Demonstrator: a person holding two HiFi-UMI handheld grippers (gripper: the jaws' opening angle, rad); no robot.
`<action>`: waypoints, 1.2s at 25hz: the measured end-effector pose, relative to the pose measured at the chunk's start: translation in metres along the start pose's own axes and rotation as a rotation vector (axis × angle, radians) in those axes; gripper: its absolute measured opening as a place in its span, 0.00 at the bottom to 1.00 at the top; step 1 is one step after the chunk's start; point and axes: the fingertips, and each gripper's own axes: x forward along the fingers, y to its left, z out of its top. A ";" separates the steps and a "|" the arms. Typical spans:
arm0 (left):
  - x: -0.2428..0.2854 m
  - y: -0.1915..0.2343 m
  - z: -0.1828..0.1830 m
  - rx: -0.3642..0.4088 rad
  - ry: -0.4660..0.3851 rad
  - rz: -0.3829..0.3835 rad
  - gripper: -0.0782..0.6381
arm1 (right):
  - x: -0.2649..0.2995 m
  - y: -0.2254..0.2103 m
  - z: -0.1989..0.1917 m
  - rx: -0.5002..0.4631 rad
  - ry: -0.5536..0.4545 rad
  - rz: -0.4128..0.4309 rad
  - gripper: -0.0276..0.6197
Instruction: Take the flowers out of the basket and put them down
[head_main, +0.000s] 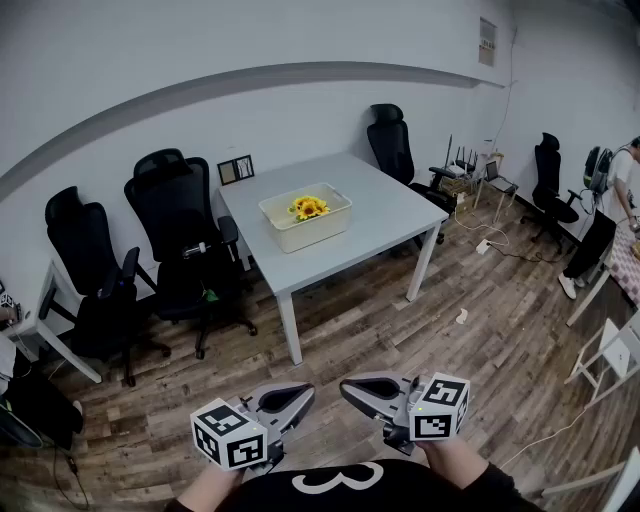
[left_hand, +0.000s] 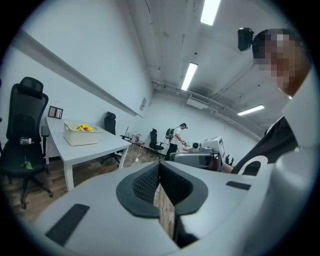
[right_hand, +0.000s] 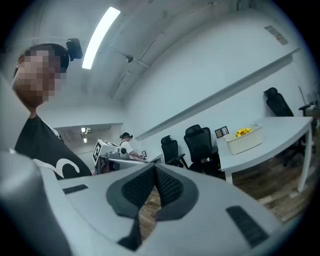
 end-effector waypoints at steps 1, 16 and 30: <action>0.001 0.000 0.000 0.000 0.000 -0.001 0.13 | 0.000 -0.001 0.000 0.000 0.001 0.001 0.05; 0.044 -0.002 0.004 -0.002 0.021 -0.016 0.13 | -0.020 -0.034 0.012 0.019 -0.019 -0.012 0.05; 0.136 -0.007 0.002 -0.034 0.024 -0.034 0.13 | -0.083 -0.104 0.016 0.065 -0.011 -0.055 0.05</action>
